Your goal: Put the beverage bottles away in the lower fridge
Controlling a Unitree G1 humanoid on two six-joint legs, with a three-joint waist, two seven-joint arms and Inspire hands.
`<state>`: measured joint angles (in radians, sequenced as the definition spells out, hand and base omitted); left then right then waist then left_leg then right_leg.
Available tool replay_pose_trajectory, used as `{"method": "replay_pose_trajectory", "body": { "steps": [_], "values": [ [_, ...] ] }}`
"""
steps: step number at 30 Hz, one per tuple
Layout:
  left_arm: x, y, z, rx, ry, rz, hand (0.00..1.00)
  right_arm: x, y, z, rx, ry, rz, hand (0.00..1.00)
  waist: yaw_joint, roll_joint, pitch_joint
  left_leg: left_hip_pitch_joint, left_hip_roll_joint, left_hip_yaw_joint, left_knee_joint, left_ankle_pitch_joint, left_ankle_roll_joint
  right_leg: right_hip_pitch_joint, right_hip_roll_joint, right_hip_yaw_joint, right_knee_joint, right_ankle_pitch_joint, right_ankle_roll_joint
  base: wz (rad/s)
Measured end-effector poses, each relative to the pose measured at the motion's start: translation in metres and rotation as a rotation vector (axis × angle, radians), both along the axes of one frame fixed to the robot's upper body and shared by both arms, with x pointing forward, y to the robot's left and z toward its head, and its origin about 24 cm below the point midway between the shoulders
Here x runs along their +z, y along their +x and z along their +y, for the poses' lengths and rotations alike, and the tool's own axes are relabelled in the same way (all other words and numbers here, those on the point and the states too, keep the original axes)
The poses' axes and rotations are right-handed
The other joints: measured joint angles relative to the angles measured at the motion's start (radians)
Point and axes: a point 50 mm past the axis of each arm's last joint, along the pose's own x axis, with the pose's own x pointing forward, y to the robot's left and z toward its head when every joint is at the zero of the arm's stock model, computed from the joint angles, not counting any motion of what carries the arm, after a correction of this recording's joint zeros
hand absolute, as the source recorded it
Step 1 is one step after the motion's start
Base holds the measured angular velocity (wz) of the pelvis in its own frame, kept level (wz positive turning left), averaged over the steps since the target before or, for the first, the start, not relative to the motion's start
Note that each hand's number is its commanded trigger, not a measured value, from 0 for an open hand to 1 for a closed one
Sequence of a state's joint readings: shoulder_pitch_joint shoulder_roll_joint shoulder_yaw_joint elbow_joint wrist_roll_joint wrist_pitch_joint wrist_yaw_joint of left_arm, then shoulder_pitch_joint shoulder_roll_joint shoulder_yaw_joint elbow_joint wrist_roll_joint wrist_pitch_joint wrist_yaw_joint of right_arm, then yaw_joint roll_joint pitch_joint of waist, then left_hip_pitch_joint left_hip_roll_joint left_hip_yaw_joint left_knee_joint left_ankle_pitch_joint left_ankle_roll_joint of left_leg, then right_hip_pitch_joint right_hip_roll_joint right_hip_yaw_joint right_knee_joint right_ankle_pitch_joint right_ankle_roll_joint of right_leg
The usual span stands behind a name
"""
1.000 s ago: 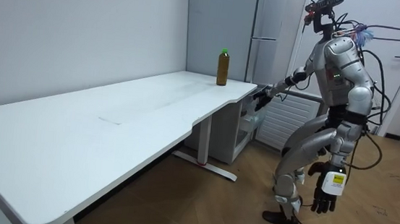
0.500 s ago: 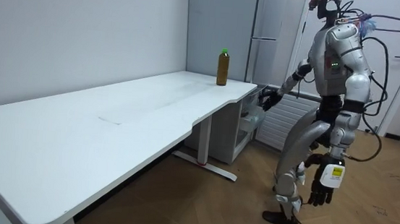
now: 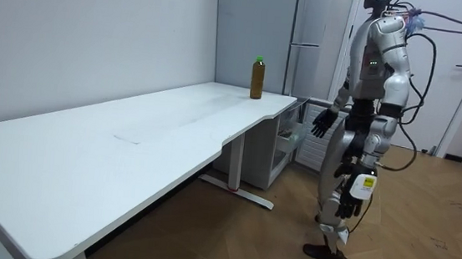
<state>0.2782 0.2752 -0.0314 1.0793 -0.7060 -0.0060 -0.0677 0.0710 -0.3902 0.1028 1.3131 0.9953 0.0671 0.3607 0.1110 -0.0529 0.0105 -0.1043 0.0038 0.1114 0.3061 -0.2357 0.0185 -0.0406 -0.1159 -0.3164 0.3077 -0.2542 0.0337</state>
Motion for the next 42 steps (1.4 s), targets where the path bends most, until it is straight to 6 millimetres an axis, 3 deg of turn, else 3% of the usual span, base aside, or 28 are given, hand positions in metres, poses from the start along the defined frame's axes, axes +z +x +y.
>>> {"method": "replay_pose_trajectory", "body": {
  "steps": [3,5,8,14,22,27,31,35,42],
  "values": [
    [-0.002,-0.001,-0.005,0.039,0.002,0.001,0.00,-0.009,-0.012,0.020,0.027,0.049,0.031,0.00,-0.016,-0.012,-0.0025,0.063,0.000,0.000,-0.021,0.000,0.000,0.065,0.004,-0.012,-0.037,0.002,0.003,0.04],
    [-0.003,-0.002,-0.009,0.055,-0.007,0.001,0.00,-0.013,-0.014,0.032,0.034,0.087,0.034,0.00,-0.028,-0.010,0.0007,0.104,0.000,0.000,-0.042,0.000,-0.002,0.109,0.011,-0.011,-0.061,0.007,0.007,0.04],
    [-0.005,0.002,-0.015,0.061,-0.013,0.001,0.00,-0.016,-0.015,0.041,0.078,0.100,0.053,0.00,-0.040,-0.006,-0.0006,0.119,0.001,-0.001,-0.053,0.000,-0.003,0.131,0.013,-0.012,-0.076,0.013,0.011,0.00],
    [-0.007,0.009,-0.020,0.036,0.001,0.018,0.00,-0.024,-0.023,0.060,0.330,0.048,0.178,0.00,-0.054,0.004,-0.0012,0.159,0.001,0.018,-0.086,0.000,-0.002,0.149,0.016,0.018,-0.088,0.027,0.016,-0.14],
    [-0.011,0.007,-0.031,0.047,-0.005,0.056,0.00,-0.027,-0.036,0.064,0.260,0.002,0.244,0.00,-0.076,0.020,0.0000,0.184,0.001,0.030,-0.093,-0.002,-0.001,0.170,0.029,0.043,-0.110,0.043,0.016,-0.08],
    [-0.007,0.015,-0.021,0.161,0.032,0.019,0.00,-0.027,-0.037,0.062,0.243,-0.029,0.252,0.00,-0.079,0.030,0.0006,0.196,0.004,0.039,-0.099,-0.002,-0.002,0.179,0.033,0.051,-0.122,0.046,0.012,-0.08],
    [0.006,0.036,-0.007,0.342,0.127,-0.087,0.00,-0.027,-0.037,0.059,0.256,-0.061,0.267,0.00,-0.076,0.041,-0.0041,0.205,0.002,0.041,-0.101,-0.002,-0.002,0.186,0.031,0.056,-0.121,0.046,0.013,0.00],
    [0.026,0.055,0.017,0.431,0.305,-0.159,0.00,-0.026,-0.036,0.056,0.312,-0.103,0.274,0.00,-0.065,0.038,-0.0045,0.224,0.004,0.049,-0.118,-0.002,-0.002,0.190,0.035,0.073,-0.121,0.046,0.013,-0.11],
    [0.078,0.090,0.040,0.399,0.688,-0.319,0.00,-0.025,-0.040,0.055,0.348,-0.142,0.260,0.00,-0.047,0.032,-0.0071,0.235,0.001,0.041,-0.118,-0.002,-0.002,0.198,0.036,0.070,-0.124,0.046,0.013,-0.01]
  ]
}}
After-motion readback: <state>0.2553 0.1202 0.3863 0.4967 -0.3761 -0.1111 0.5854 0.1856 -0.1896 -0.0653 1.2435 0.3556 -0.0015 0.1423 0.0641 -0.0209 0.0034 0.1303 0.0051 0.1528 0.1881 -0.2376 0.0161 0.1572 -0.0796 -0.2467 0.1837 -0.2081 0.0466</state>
